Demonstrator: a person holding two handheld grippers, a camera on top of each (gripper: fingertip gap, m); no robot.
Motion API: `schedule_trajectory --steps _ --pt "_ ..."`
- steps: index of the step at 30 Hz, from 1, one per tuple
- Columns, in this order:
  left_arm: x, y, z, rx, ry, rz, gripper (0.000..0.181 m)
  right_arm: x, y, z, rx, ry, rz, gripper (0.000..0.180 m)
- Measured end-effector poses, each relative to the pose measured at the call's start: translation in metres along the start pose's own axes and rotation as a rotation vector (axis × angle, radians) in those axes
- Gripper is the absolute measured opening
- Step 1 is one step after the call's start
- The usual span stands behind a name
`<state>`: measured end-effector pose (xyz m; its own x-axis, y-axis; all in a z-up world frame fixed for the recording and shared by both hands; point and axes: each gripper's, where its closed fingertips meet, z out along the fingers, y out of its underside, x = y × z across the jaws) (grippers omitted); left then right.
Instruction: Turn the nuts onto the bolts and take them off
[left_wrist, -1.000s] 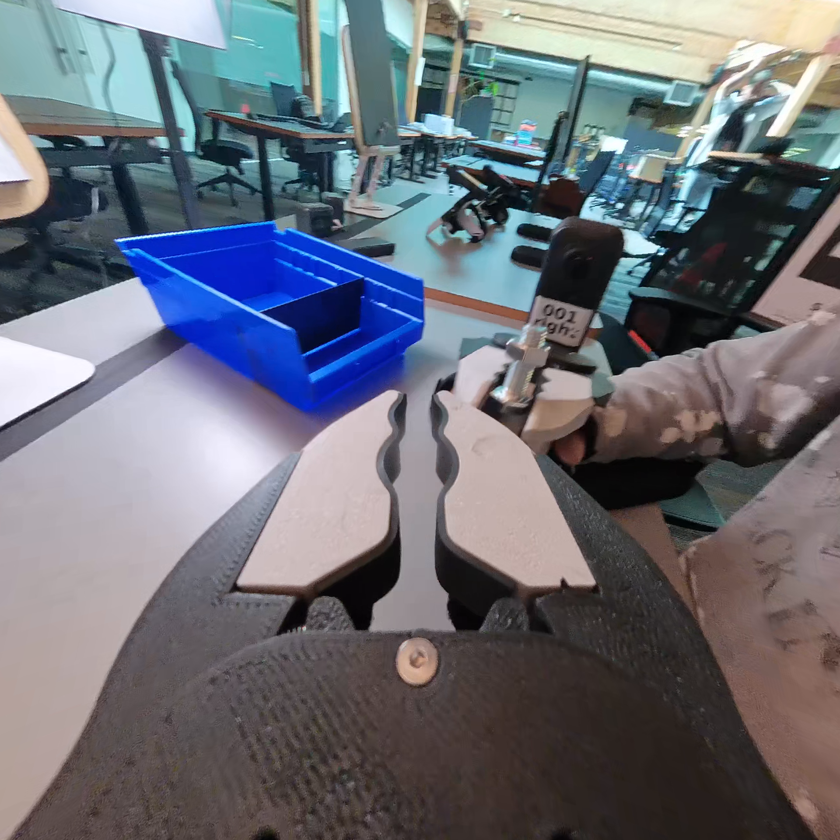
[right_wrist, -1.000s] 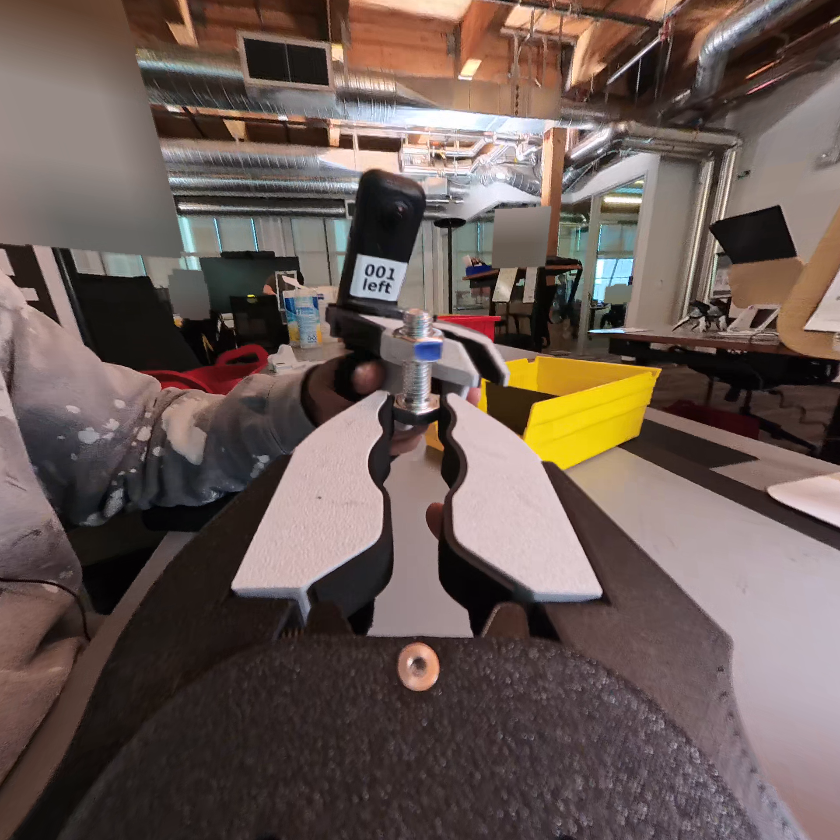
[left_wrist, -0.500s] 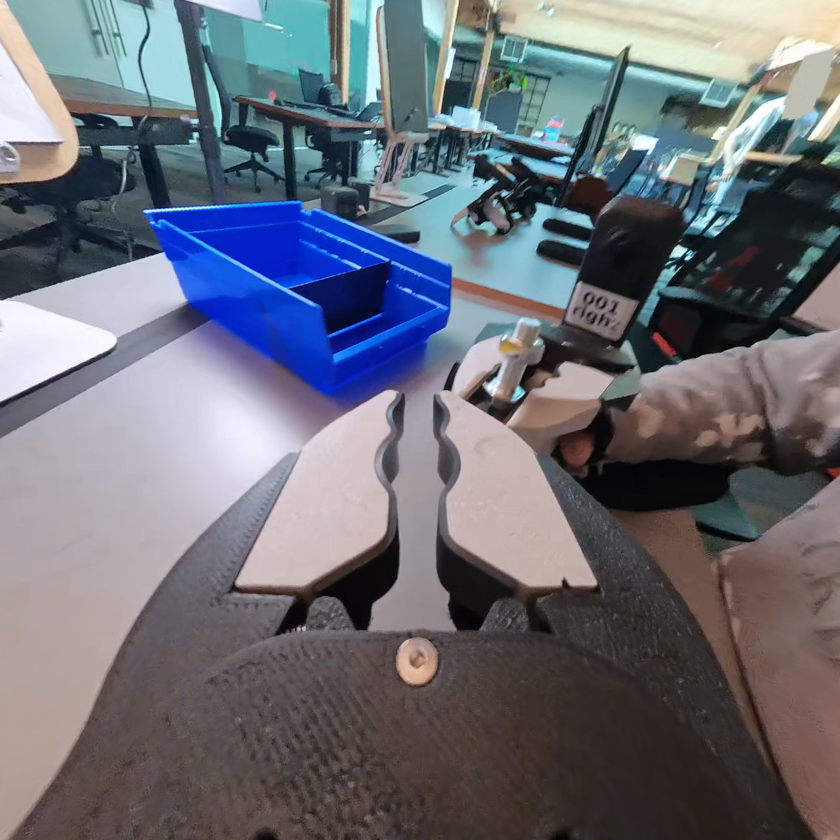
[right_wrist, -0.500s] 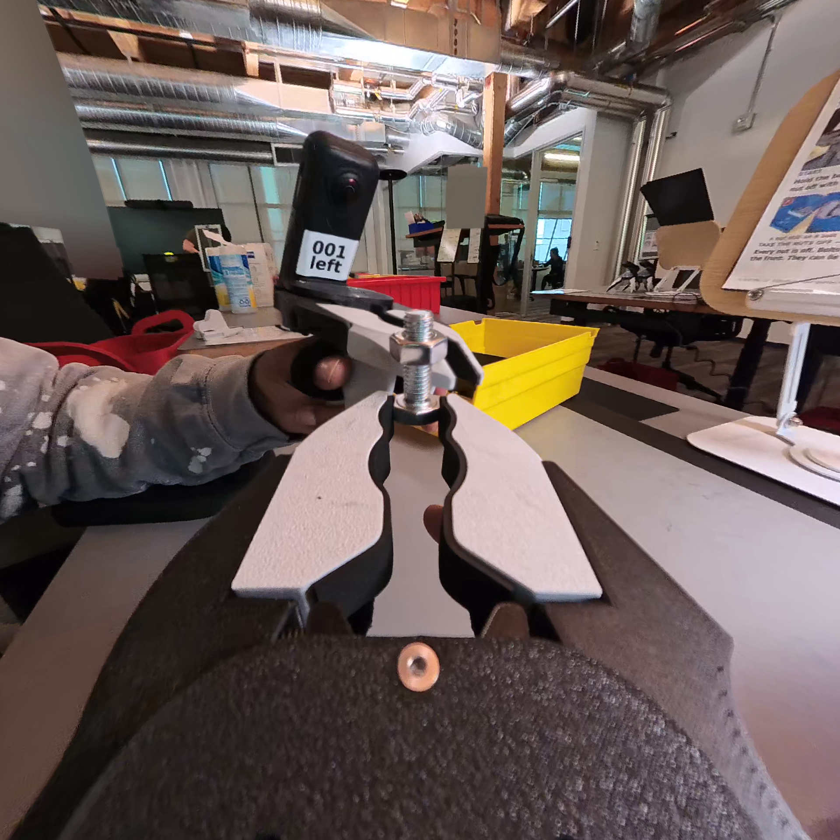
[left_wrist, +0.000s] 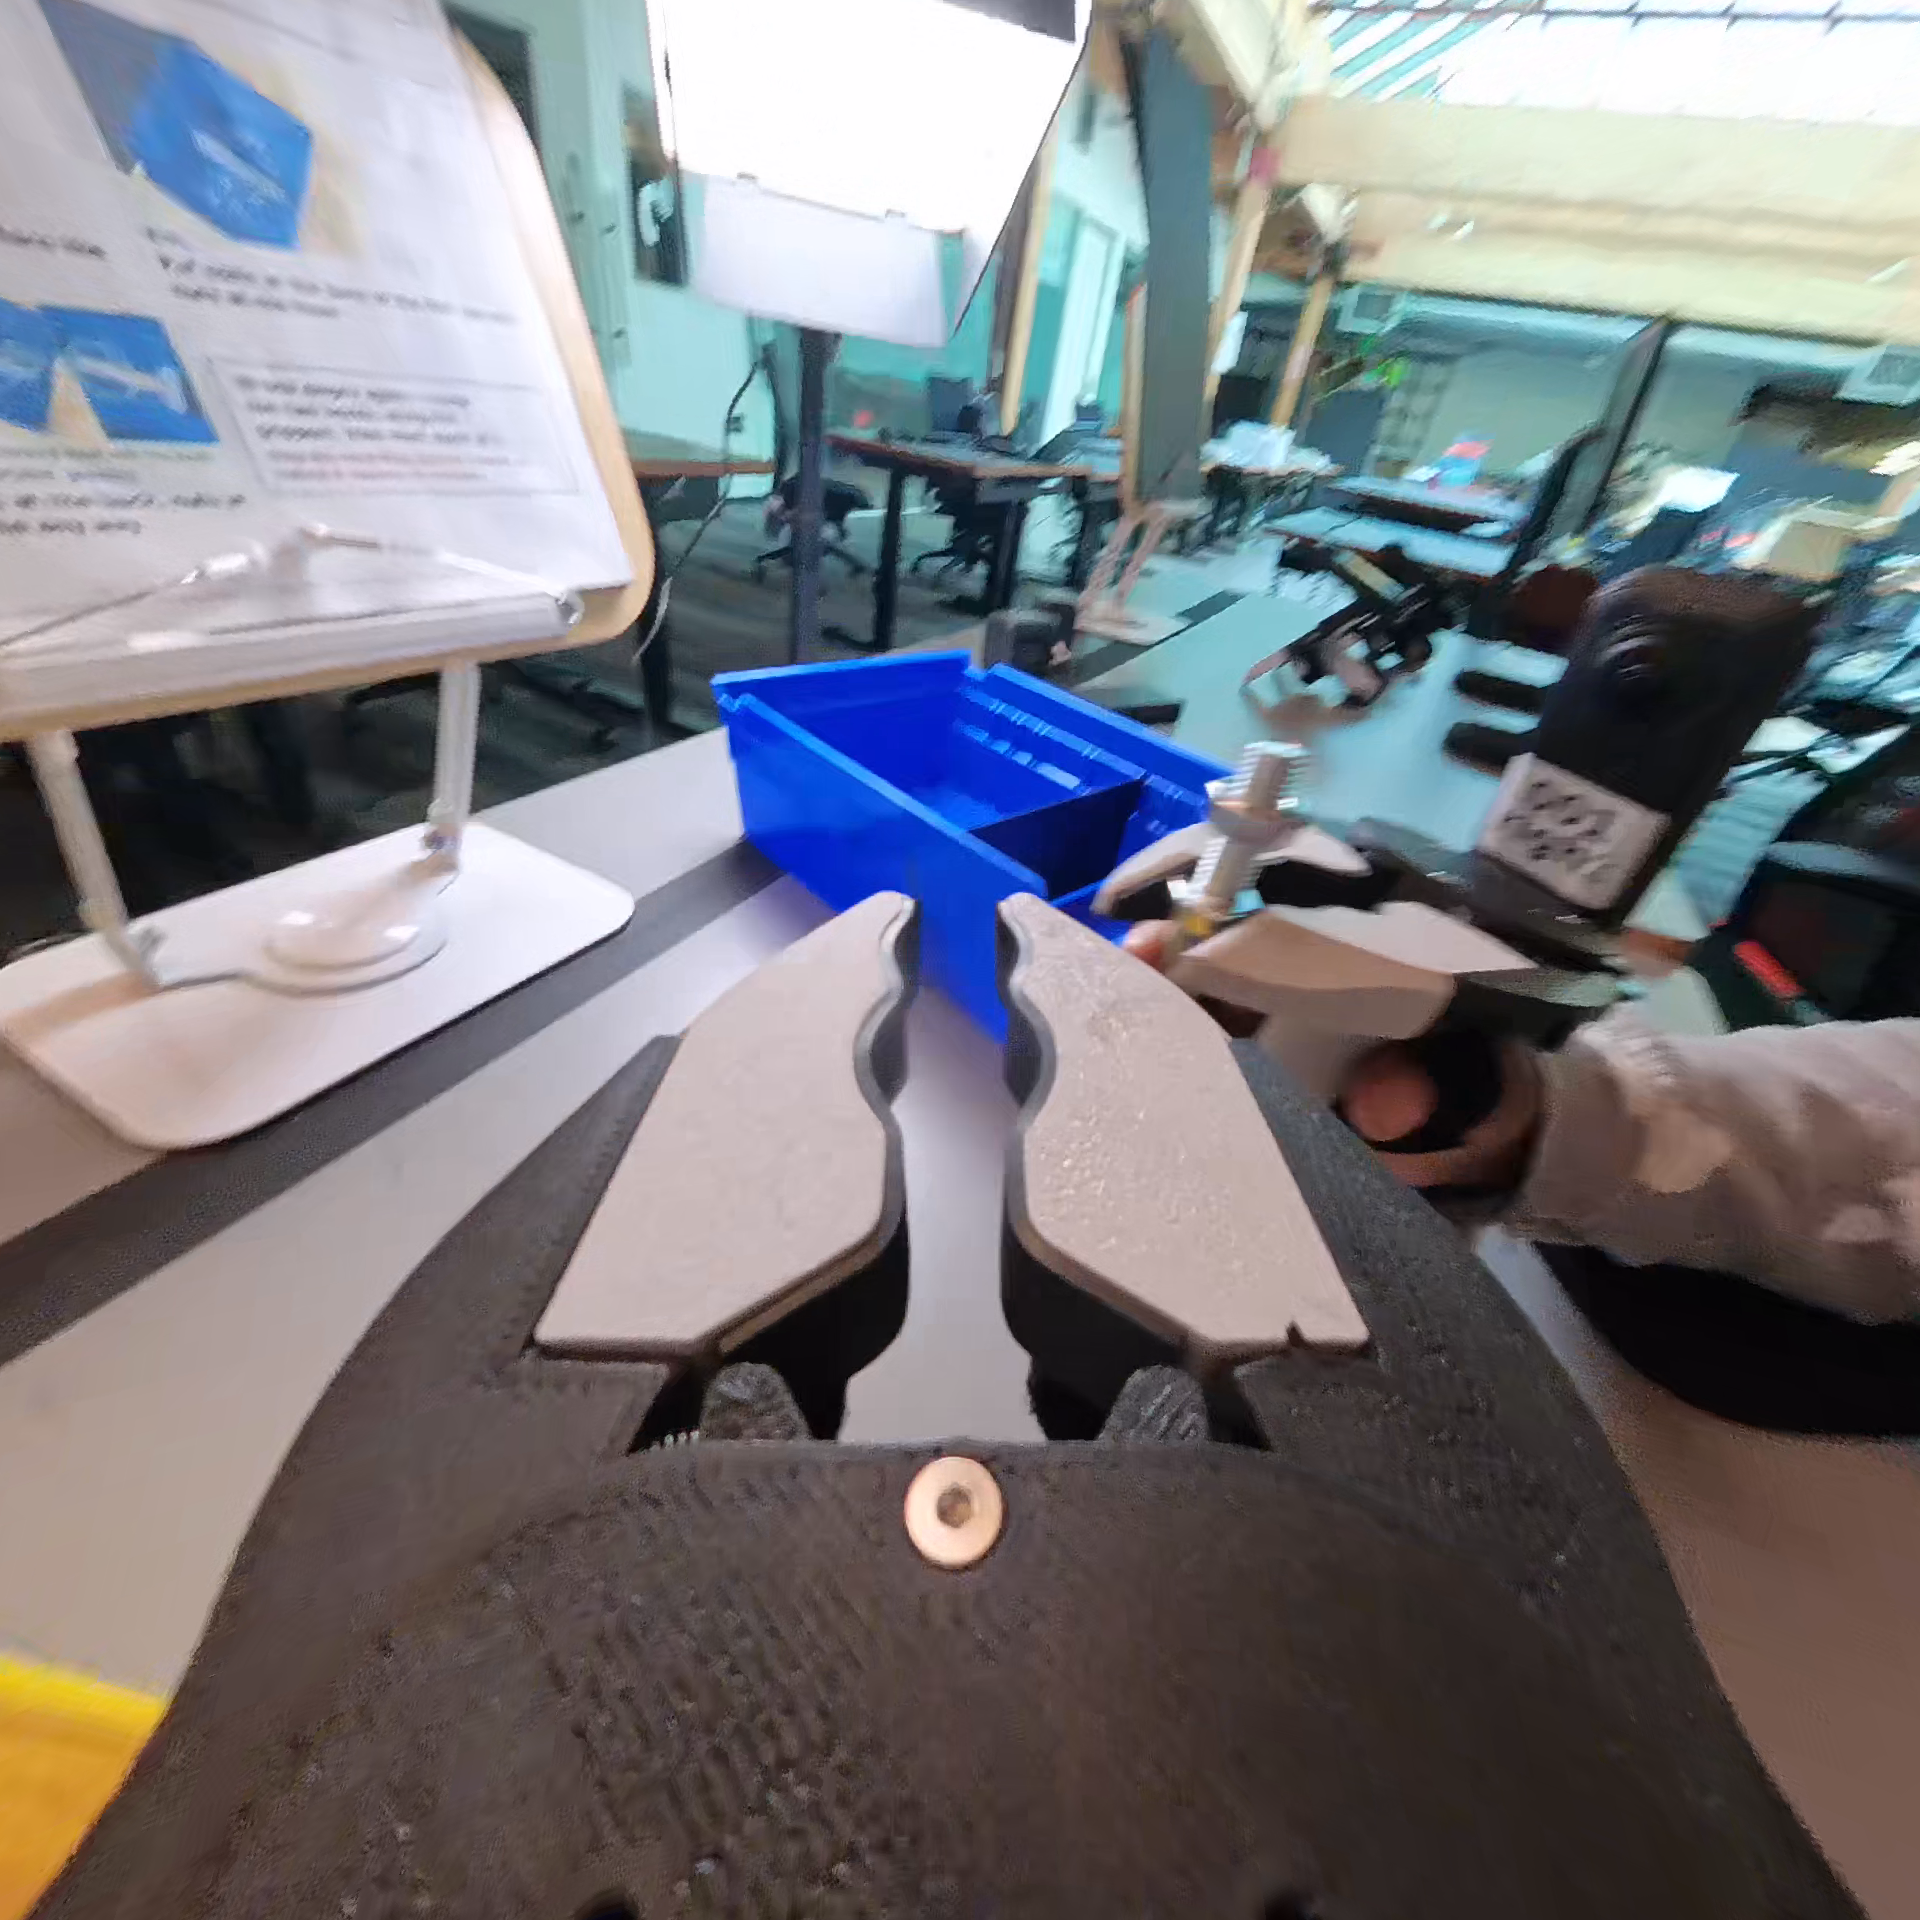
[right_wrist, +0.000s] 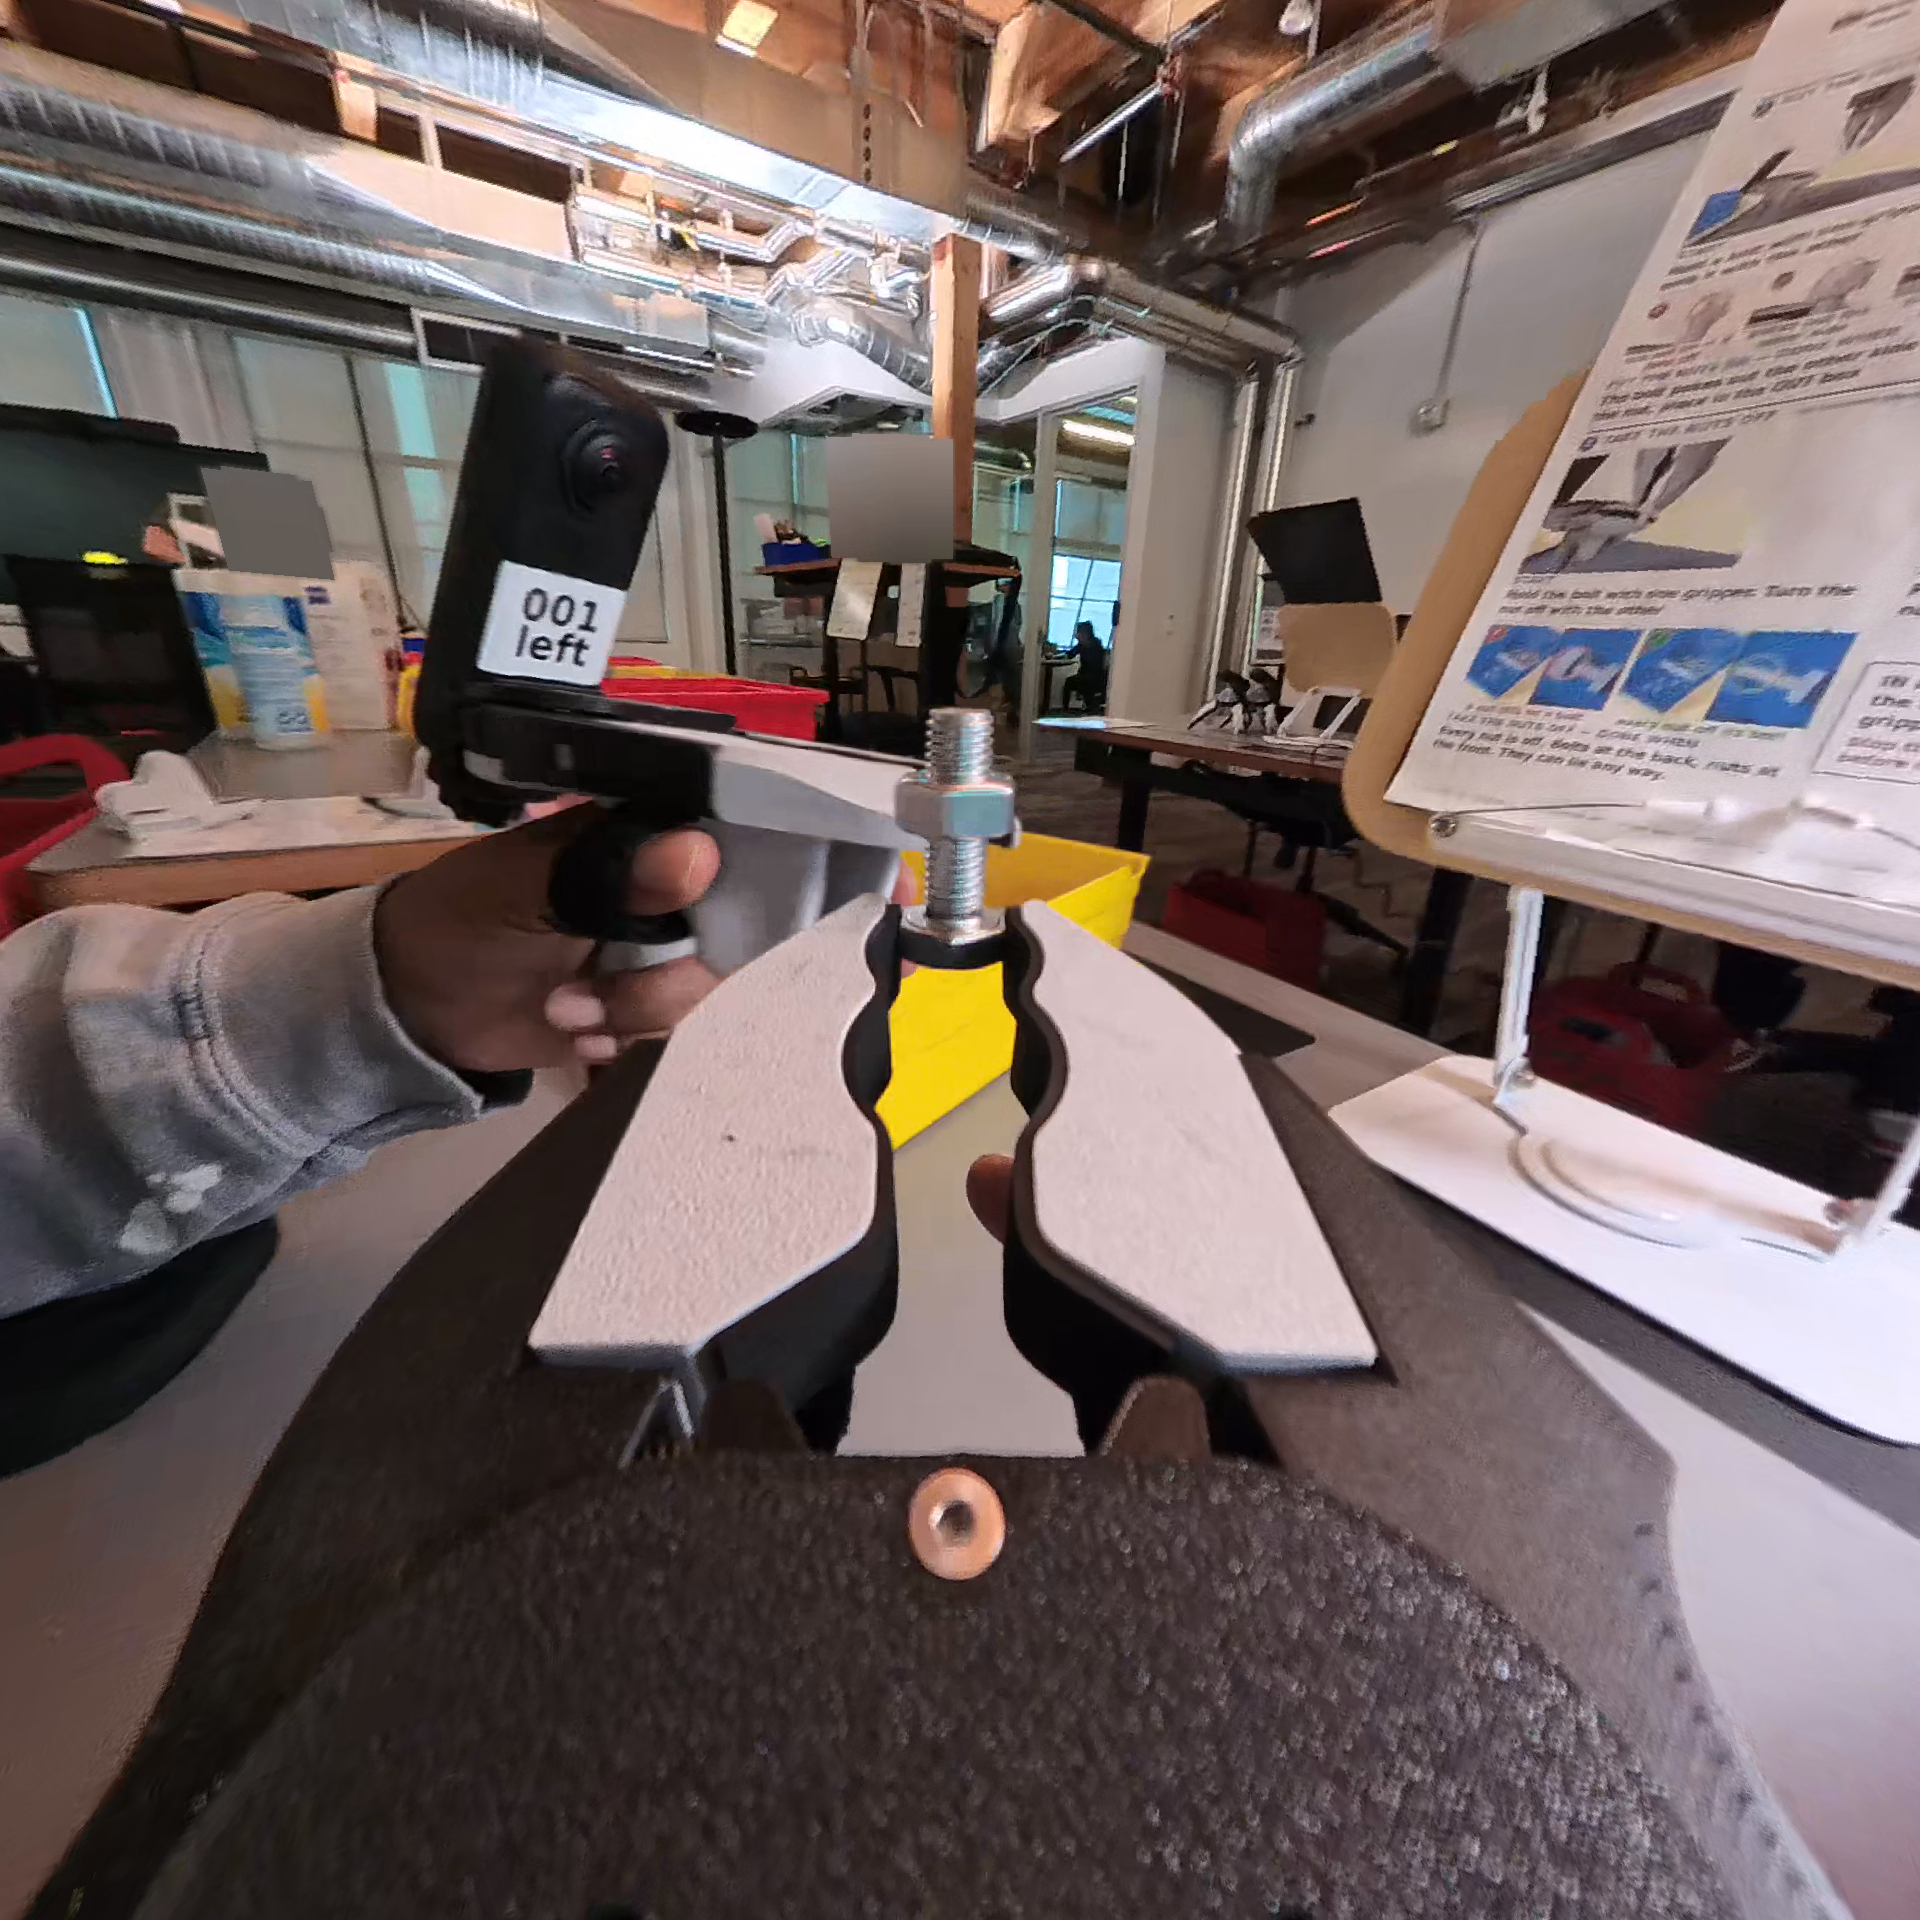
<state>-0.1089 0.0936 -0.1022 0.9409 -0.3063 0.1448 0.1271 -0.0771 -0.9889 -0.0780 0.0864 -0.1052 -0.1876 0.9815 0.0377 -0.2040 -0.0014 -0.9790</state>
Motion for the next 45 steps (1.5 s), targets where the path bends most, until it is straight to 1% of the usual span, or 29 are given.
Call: schedule_trajectory --steps 3,5,7,11,13,16,20,23,27,31,38,42,45 --pt "0.011 -0.031 0.005 0.07 0.117 -0.005 0.027 0.021 -0.009 0.021 -0.014 0.043 0.009 0.018" --pt "0.016 -0.041 0.009 0.082 0.155 -0.006 0.033 0.031 -0.008 0.031 -0.04 0.07 -0.001 0.018" --pt "0.017 -0.039 0.011 0.089 0.158 -0.007 0.033 0.032 -0.004 0.034 -0.053 0.076 0.001 0.018" --pt "0.013 -0.021 0.016 0.076 0.115 0.007 0.028 0.021 0.006 0.033 -0.083 0.041 -0.02 0.018" --pt "0.011 -0.019 0.017 0.071 0.112 -0.004 0.024 0.017 0.007 0.032 -0.075 0.027 -0.021 0.018" --pt "0.005 -0.02 0.014 0.064 0.093 0.004 0.021 0.018 -0.002 0.028 -0.01 0.016 -0.006 0.018" --pt "0.007 -0.018 0.012 0.065 0.139 -0.048 0.021 0.018 -0.005 0.025 0.031 0.0 0.018 0.018" --pt "0.006 -0.017 0.012 0.075 0.135 -0.067 0.019 0.017 0.005 0.027 -0.022 0.008 0.0 0.018" --pt "0.013 -0.017 0.012 0.077 0.167 -0.045 0.01 0.013 0.018 0.031 -0.093 0.006 -0.042 0.018" --pt "0.018 -0.015 0.012 0.05 0.156 0.028 0.011 0.01 0.021 0.032 -0.117 -0.001 -0.037 0.018" --pt "0.016 -0.017 0.008 0.041 0.162 0.029 0.028 0.019 0.012 0.027 -0.052 0.017 -0.014 0.018" --pt "0.015 -0.011 0.013 0.02 0.148 0.026 0.027 0.016 0.007 0.026 -0.031 -0.001 -0.015 0.018" --pt "0.009 -0.012 0.012 0.016 0.138 -0.005 0.027 0.017 0.001 0.023 0.019 -0.007 -0.005 0.018"
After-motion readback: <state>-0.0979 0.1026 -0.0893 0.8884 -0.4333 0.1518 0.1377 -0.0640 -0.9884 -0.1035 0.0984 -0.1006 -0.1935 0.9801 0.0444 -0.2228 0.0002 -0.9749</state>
